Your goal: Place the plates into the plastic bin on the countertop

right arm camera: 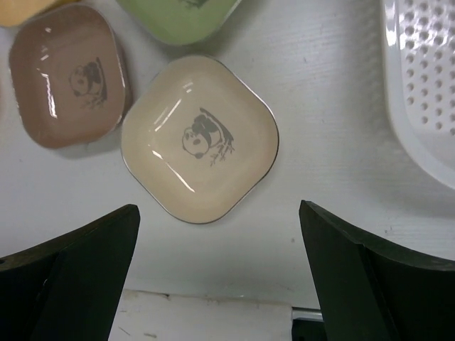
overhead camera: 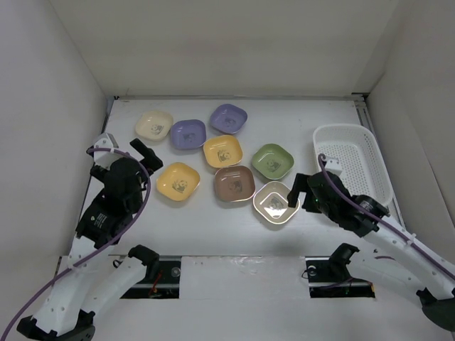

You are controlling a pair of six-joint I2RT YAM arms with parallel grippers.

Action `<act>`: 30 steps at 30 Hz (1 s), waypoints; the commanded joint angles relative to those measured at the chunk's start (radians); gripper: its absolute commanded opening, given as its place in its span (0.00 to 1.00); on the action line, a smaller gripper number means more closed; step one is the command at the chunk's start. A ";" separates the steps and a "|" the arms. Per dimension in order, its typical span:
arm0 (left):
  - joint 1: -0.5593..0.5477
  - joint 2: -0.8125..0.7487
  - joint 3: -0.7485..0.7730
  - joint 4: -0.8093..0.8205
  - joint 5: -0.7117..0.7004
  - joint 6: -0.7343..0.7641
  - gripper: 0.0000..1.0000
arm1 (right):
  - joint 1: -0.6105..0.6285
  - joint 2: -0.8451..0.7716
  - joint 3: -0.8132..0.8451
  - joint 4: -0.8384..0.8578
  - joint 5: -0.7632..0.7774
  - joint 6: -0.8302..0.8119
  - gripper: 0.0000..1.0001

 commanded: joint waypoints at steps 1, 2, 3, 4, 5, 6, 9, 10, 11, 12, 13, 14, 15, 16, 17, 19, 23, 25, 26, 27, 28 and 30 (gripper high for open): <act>0.002 -0.015 0.002 0.016 0.010 0.025 0.99 | 0.005 -0.036 -0.063 0.059 -0.055 0.111 1.00; 0.002 -0.024 0.002 0.016 0.019 0.025 0.99 | 0.005 -0.036 -0.096 0.068 -0.056 0.120 0.99; 0.002 -0.024 0.002 0.025 0.019 0.025 0.99 | 0.005 -0.017 -0.108 0.068 -0.045 0.132 0.99; 0.002 -0.024 0.002 0.025 0.029 0.034 0.99 | 0.005 -0.006 -0.137 0.085 -0.045 0.132 0.99; 0.002 -0.024 0.002 0.025 0.030 0.034 0.99 | 0.005 0.007 -0.151 0.085 -0.045 0.132 0.99; 0.002 -0.033 0.002 0.025 0.030 0.034 0.99 | 0.005 0.034 -0.163 0.102 -0.045 0.143 0.97; 0.002 -0.033 0.002 0.025 0.040 0.034 0.99 | 0.005 0.080 -0.203 0.142 -0.034 0.157 0.96; 0.002 -0.033 0.002 0.025 0.049 0.034 0.99 | 0.005 0.111 -0.203 0.151 -0.034 0.174 0.96; 0.002 -0.033 0.002 0.025 0.050 0.034 0.99 | 0.005 0.126 -0.203 0.151 -0.016 0.184 0.94; 0.002 -0.043 0.002 0.025 0.050 0.034 0.99 | 0.005 0.140 -0.203 0.151 -0.001 0.185 0.93; 0.002 -0.043 0.002 0.025 0.050 0.034 0.99 | 0.005 0.164 -0.194 0.151 0.010 0.195 0.93; 0.002 -0.052 0.002 0.034 0.060 0.043 0.99 | 0.005 0.175 -0.194 0.151 0.023 0.195 0.93; 0.002 -0.052 0.002 0.035 0.060 0.043 0.99 | 0.005 0.186 -0.185 0.160 0.051 0.206 0.91; 0.002 -0.052 0.002 0.035 0.069 0.043 0.99 | 0.005 0.197 -0.174 0.160 0.067 0.206 0.90; 0.002 -0.052 0.002 0.035 0.069 0.043 0.99 | 0.005 0.220 -0.174 0.160 0.079 0.218 0.87; 0.002 -0.052 0.002 0.035 0.079 0.043 0.99 | 0.005 0.244 -0.165 0.174 0.079 0.218 0.82; 0.002 -0.072 0.002 0.045 0.089 0.052 0.99 | 0.005 0.329 -0.165 0.194 0.069 0.228 0.76; 0.002 -0.083 0.002 0.045 0.089 0.052 0.99 | 0.005 0.385 -0.165 0.226 0.055 0.238 0.74; 0.002 -0.095 -0.007 0.045 0.089 0.052 0.99 | 0.005 0.404 -0.174 0.226 0.055 0.238 0.73; 0.002 -0.108 -0.007 0.045 0.089 0.061 0.99 | 0.005 0.436 -0.174 0.240 0.043 0.238 0.69; 0.002 -0.109 -0.007 0.054 0.099 0.062 0.99 | 0.005 0.450 -0.174 0.260 0.043 0.247 0.65; 0.002 -0.119 -0.007 0.054 0.099 0.062 0.99 | 0.005 0.471 -0.174 0.246 0.029 0.266 0.51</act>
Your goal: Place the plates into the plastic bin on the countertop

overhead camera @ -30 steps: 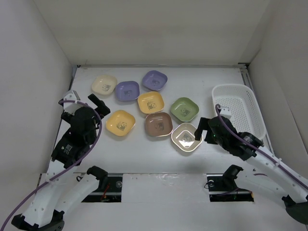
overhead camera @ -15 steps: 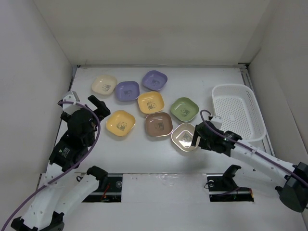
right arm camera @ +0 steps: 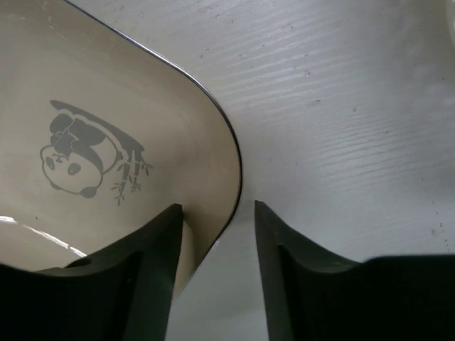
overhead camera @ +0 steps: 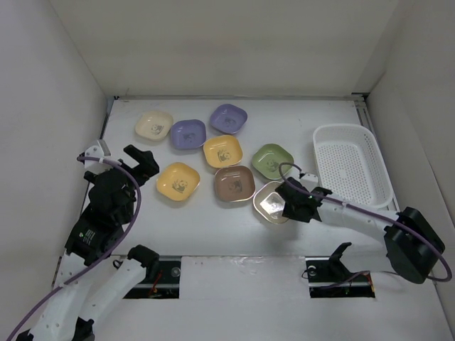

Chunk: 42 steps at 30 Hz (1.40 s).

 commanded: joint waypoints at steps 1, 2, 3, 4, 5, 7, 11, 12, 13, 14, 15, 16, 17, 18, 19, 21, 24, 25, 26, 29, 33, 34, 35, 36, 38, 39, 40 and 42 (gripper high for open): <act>0.002 -0.015 -0.006 0.045 0.010 0.020 0.99 | 0.005 0.014 0.035 0.037 -0.002 0.058 0.47; 0.002 -0.015 -0.006 0.045 0.010 0.020 0.99 | 0.014 0.014 0.035 0.016 0.007 0.058 0.46; 0.002 -0.015 -0.006 0.045 0.010 0.020 0.99 | 0.014 0.014 0.046 0.005 0.007 0.073 0.46; 0.002 -0.015 -0.006 0.045 0.010 0.020 0.99 | 0.014 -0.013 0.046 -0.006 0.017 0.086 0.44; 0.002 -0.015 -0.006 0.045 0.019 0.020 0.99 | 0.024 -0.025 0.046 -0.035 0.027 0.121 0.39; 0.002 -0.015 -0.006 0.045 0.019 0.020 0.99 | 0.024 -0.054 0.031 -0.046 0.036 0.152 0.34; 0.002 -0.015 -0.006 0.045 0.019 0.020 0.99 | 0.024 -0.114 0.003 -0.046 0.036 0.185 0.00; 0.002 -0.026 -0.006 0.045 0.019 0.020 0.99 | 0.024 -0.114 0.003 -0.055 0.036 0.185 0.00; 0.002 -0.026 -0.006 0.045 0.019 0.020 0.99 | 0.024 -0.125 0.003 -0.075 0.046 0.198 0.00; 0.002 -0.026 -0.006 0.045 0.019 0.020 0.99 | 0.024 -0.125 0.003 -0.087 0.056 0.198 0.00; 0.002 -0.026 -0.006 0.045 0.019 0.020 0.99 | 0.024 -0.146 0.015 -0.101 0.056 0.198 0.00; 0.002 -0.026 -0.006 0.045 0.019 0.020 0.99 | 0.024 -0.157 0.026 -0.139 0.068 0.211 0.00; 0.002 -0.026 -0.006 0.045 0.019 0.020 0.99 | 0.034 -0.171 0.060 -0.164 0.086 0.211 0.00; 0.002 -0.026 -0.006 0.045 0.019 0.020 0.99 | 0.049 -0.209 0.080 -0.190 0.097 0.224 0.00; 0.002 -0.017 -0.006 0.045 0.019 0.020 0.99 | 0.058 -0.232 0.104 -0.248 0.111 0.233 0.00; 0.002 -0.008 -0.006 0.045 0.019 0.020 0.99 | 0.081 -0.283 0.173 -0.297 0.166 0.247 0.00; 0.002 0.014 0.003 0.045 0.019 0.020 0.99 | 0.081 -0.389 0.247 -0.355 0.278 0.247 0.00; 0.002 0.031 0.003 0.045 0.019 0.020 0.99 | 0.081 -0.403 0.270 -0.356 0.303 0.247 0.00; 0.002 0.049 0.003 0.036 0.019 0.020 0.99 | 0.063 -0.413 0.281 -0.356 0.324 0.247 0.00; 0.002 0.092 0.012 0.036 0.045 0.020 0.99 | -0.024 -0.398 0.324 -0.356 0.425 0.247 0.00; 0.002 0.152 0.031 0.045 0.099 0.029 0.99 | -0.251 -0.276 0.385 -0.232 0.490 0.150 0.00; 0.002 0.161 0.031 0.045 0.109 0.038 0.99 | -0.314 -0.254 0.397 -0.139 0.472 0.062 0.00; 0.002 0.170 0.031 0.045 0.141 0.038 0.99 | -0.439 -0.237 0.397 -0.065 0.421 -0.004 0.00; 0.002 0.180 0.031 0.045 0.161 0.051 0.99 | -0.510 -0.223 0.388 0.012 0.372 -0.073 0.00; 0.002 0.180 0.031 0.061 0.203 0.060 0.99 | -0.663 -0.190 0.375 0.205 0.221 -0.207 0.00; 0.002 0.180 0.031 0.071 0.203 0.060 0.99 | -0.799 -0.176 0.349 0.286 0.018 -0.268 0.00; 0.002 0.180 0.022 0.071 0.215 0.060 0.99 | -0.848 -0.132 0.348 0.328 -0.045 -0.293 0.00; 0.002 0.189 0.022 0.071 0.229 0.071 0.99 | -0.900 -0.058 0.371 0.367 -0.117 -0.356 0.00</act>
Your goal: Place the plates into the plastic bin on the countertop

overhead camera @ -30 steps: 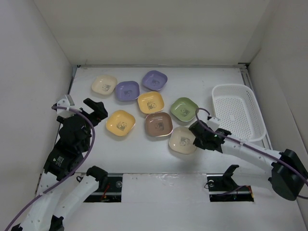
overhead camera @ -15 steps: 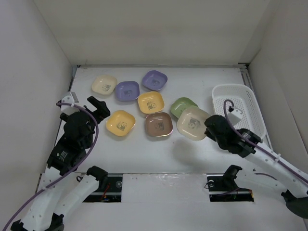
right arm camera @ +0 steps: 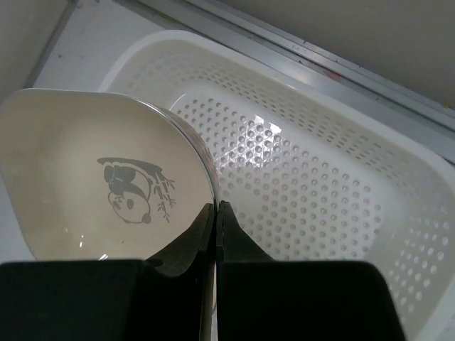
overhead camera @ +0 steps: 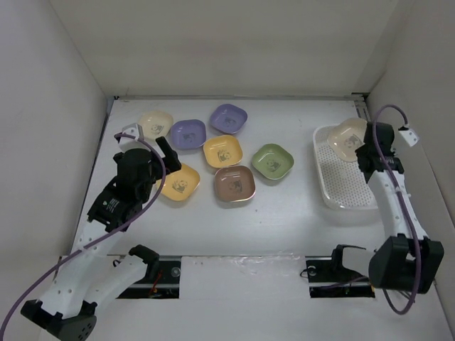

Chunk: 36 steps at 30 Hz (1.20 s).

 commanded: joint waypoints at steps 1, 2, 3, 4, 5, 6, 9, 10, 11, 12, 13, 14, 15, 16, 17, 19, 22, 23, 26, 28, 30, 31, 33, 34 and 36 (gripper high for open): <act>0.002 0.000 0.022 0.056 0.050 0.029 0.99 | -0.076 0.099 0.077 0.211 -0.225 -0.178 0.00; 0.002 0.011 0.022 0.056 0.065 0.029 0.99 | -0.077 0.192 0.099 0.193 -0.214 -0.195 0.00; 0.002 0.011 0.022 0.056 0.075 0.029 0.99 | -0.077 0.236 0.115 0.182 -0.214 -0.195 0.00; 0.002 0.026 0.034 0.056 0.075 0.029 0.99 | -0.096 0.270 0.115 0.182 -0.204 -0.184 0.00; 0.002 0.040 0.043 0.056 0.084 0.029 0.99 | -0.106 0.313 0.115 0.193 -0.204 -0.170 0.00; 0.002 0.040 0.043 0.056 0.084 0.015 0.99 | -0.115 0.324 0.101 0.232 -0.223 -0.157 0.00; 0.002 0.051 0.054 0.033 0.095 -0.040 0.99 | -0.124 0.351 0.063 0.289 -0.254 -0.135 0.00; 0.002 0.051 0.045 0.033 0.095 -0.060 0.99 | -0.124 0.364 0.063 0.289 -0.245 -0.135 0.00; 0.002 0.051 0.025 0.033 0.095 -0.078 0.99 | -0.138 0.376 0.063 0.289 -0.245 -0.123 0.00; 0.002 0.051 0.011 0.033 0.095 -0.095 0.99 | -0.138 0.399 0.063 0.289 -0.245 -0.123 0.00; 0.002 0.051 -0.001 0.033 0.095 -0.141 0.99 | -0.153 0.399 0.063 0.280 -0.245 -0.112 0.00; 0.002 0.051 -0.015 0.033 0.104 -0.159 0.99 | -0.167 0.413 0.072 0.280 -0.254 -0.112 0.00; 0.002 0.051 -0.041 0.044 0.104 -0.176 0.99 | -0.167 0.413 0.072 0.280 -0.254 -0.112 0.00; 0.002 0.051 -0.050 0.044 0.104 -0.195 0.99 | -0.167 0.423 0.072 0.280 -0.254 -0.112 0.00; 0.002 0.051 -0.060 0.044 0.104 -0.221 0.99 | -0.167 0.423 0.072 0.280 -0.254 -0.112 0.00; 0.002 0.051 -0.081 0.053 0.104 -0.242 0.99 | -0.167 0.433 0.072 0.289 -0.270 -0.112 0.00; 0.002 0.060 -0.090 0.039 0.049 -0.288 0.99 | -0.167 0.433 0.081 0.289 -0.270 -0.101 0.43; 0.002 0.060 -0.090 0.029 0.035 -0.298 0.99 | -0.167 0.442 0.081 0.280 -0.270 -0.101 0.62; 0.002 0.071 -0.112 0.007 -0.020 -0.346 0.99 | -0.155 0.411 0.081 0.280 -0.279 -0.101 0.69; 0.002 0.071 -0.123 -0.022 -0.054 -0.379 0.99 | -0.106 0.346 0.081 0.280 -0.267 -0.101 0.80; 0.002 0.080 -0.133 -0.057 -0.077 -0.448 0.99 | -0.063 0.258 0.104 0.266 -0.250 -0.116 1.00; 0.002 0.080 -0.161 -0.069 -0.097 -0.474 0.99 | -0.007 0.229 0.127 0.244 -0.238 -0.117 1.00; 0.002 0.091 -0.188 -0.079 -0.112 -0.520 0.99 | 0.069 0.146 0.136 0.243 -0.227 -0.149 1.00; 0.002 0.091 -0.204 -0.079 -0.122 -0.567 0.99 | 0.110 0.125 0.148 0.243 -0.227 -0.187 1.00; 0.002 0.129 -0.239 -0.079 -0.149 -0.610 0.99 | 0.221 0.092 0.158 0.268 -0.266 -0.241 1.00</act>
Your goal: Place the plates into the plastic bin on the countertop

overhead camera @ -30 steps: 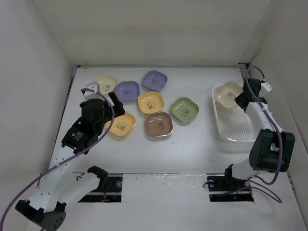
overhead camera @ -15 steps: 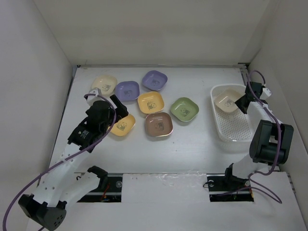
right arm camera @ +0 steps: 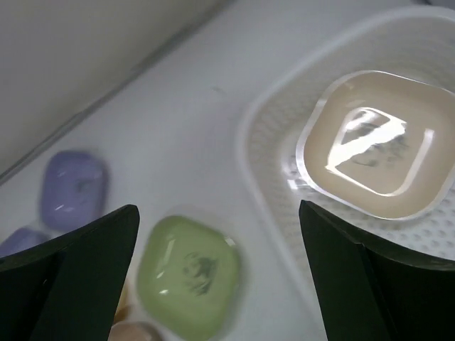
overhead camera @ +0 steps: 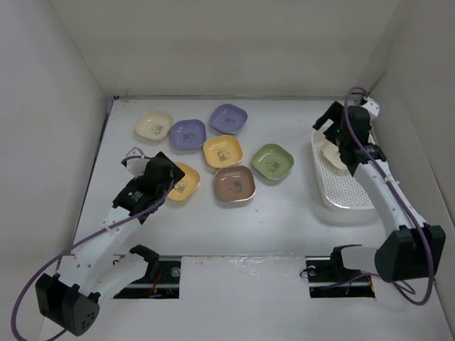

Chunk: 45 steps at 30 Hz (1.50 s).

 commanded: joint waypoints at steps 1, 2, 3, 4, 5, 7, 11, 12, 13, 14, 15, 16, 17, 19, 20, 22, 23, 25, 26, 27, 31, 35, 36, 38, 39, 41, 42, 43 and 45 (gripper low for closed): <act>0.002 0.049 -0.039 -0.047 -0.079 -0.152 0.99 | 0.132 -0.084 0.072 0.050 -0.017 -0.095 1.00; 0.002 0.066 -0.050 -0.047 -0.079 -0.183 0.99 | 0.157 -0.100 0.072 0.050 -0.035 -0.108 1.00; 0.002 0.082 -0.050 -0.036 -0.079 -0.192 0.99 | 0.198 -0.101 0.081 0.050 -0.081 -0.123 1.00; 0.002 0.122 -0.063 -0.036 -0.079 -0.210 0.99 | 0.214 -0.111 0.081 0.050 -0.106 -0.135 1.00; 0.002 0.142 -0.074 -0.036 -0.079 -0.235 0.99 | 0.228 -0.111 0.081 0.059 -0.124 -0.149 1.00; 0.002 0.205 -0.103 -0.024 -0.088 -0.292 0.99 | 0.264 -0.122 0.091 0.059 -0.189 -0.168 1.00; 0.029 0.302 -0.145 0.054 -0.042 -0.324 0.94 | 0.324 -0.153 0.091 0.059 -0.215 -0.192 1.00; 0.041 0.320 -0.145 0.089 -0.028 -0.335 0.90 | 0.334 -0.173 0.091 0.059 -0.215 -0.201 1.00; 0.054 0.336 -0.158 0.106 -0.002 -0.335 0.86 | 0.344 -0.183 0.091 0.059 -0.215 -0.201 1.00; 0.081 0.365 -0.177 0.128 0.013 -0.335 0.81 | 0.344 -0.196 0.091 0.059 -0.215 -0.201 1.00; 0.090 0.377 -0.186 0.168 0.024 -0.335 0.75 | 0.344 -0.219 0.091 0.059 -0.215 -0.212 1.00; 0.091 0.386 -0.195 0.182 0.036 -0.335 0.67 | 0.353 -0.229 0.091 0.059 -0.215 -0.212 1.00; 0.104 0.397 -0.195 0.191 0.036 -0.345 0.60 | 0.354 -0.239 0.091 0.059 -0.215 -0.212 1.00; 0.104 0.417 -0.208 0.180 0.036 -0.375 0.34 | 0.354 -0.257 0.091 0.059 -0.215 -0.212 1.00; 0.104 0.426 -0.208 0.180 0.036 -0.385 0.27 | 0.354 -0.268 0.091 0.059 -0.224 -0.212 1.00; 0.104 0.426 -0.218 0.171 0.017 -0.402 0.15 | 0.354 -0.268 0.091 0.059 -0.224 -0.223 1.00; 0.104 0.416 -0.234 0.157 0.007 -0.422 0.13 | 0.354 -0.268 0.091 0.059 -0.224 -0.223 1.00; 0.104 0.406 -0.234 0.137 -0.016 -0.436 0.01 | 0.354 -0.268 0.091 0.059 -0.247 -0.223 1.00; 0.104 0.406 -0.234 0.093 -0.016 -0.450 0.00 | 0.354 -0.268 0.091 0.059 -0.256 -0.232 1.00; 0.104 0.393 -0.234 0.076 -0.028 -0.450 0.00 | 0.354 -0.268 0.100 0.059 -0.267 -0.232 1.00; 0.011 0.270 -0.130 -0.148 -0.161 -0.531 0.00 | 0.364 -0.320 0.109 0.044 -0.276 -0.232 1.00; -0.156 0.129 0.092 -0.190 -0.272 -0.452 0.00 | 0.386 -0.383 0.141 0.008 -0.243 -0.221 1.00; -0.167 0.129 0.129 -0.114 -0.272 -0.324 0.00 | 0.395 -0.398 0.150 -0.005 -0.226 -0.221 1.00; -0.167 0.162 0.200 -0.020 -0.209 -0.208 0.00 | 0.406 -0.418 0.166 -0.041 -0.165 -0.221 1.00; -0.185 0.232 0.266 0.025 -0.182 -0.160 0.00 | 0.406 -0.444 0.178 -0.053 -0.140 -0.212 1.00; -0.257 0.393 0.402 0.102 -0.163 -0.114 0.00 | 0.406 -0.473 0.202 -0.099 -0.050 -0.189 1.00; -0.291 0.458 0.461 0.102 -0.163 -0.103 0.00 | 0.406 -0.492 0.212 -0.114 -0.016 -0.180 1.00; -0.320 0.522 0.525 0.116 -0.163 -0.103 0.00 | 0.406 -0.525 0.222 -0.133 0.015 -0.168 1.00; -0.366 0.648 0.714 0.146 -0.149 -0.092 0.00 | 0.406 -0.561 0.259 -0.196 0.101 -0.152 1.00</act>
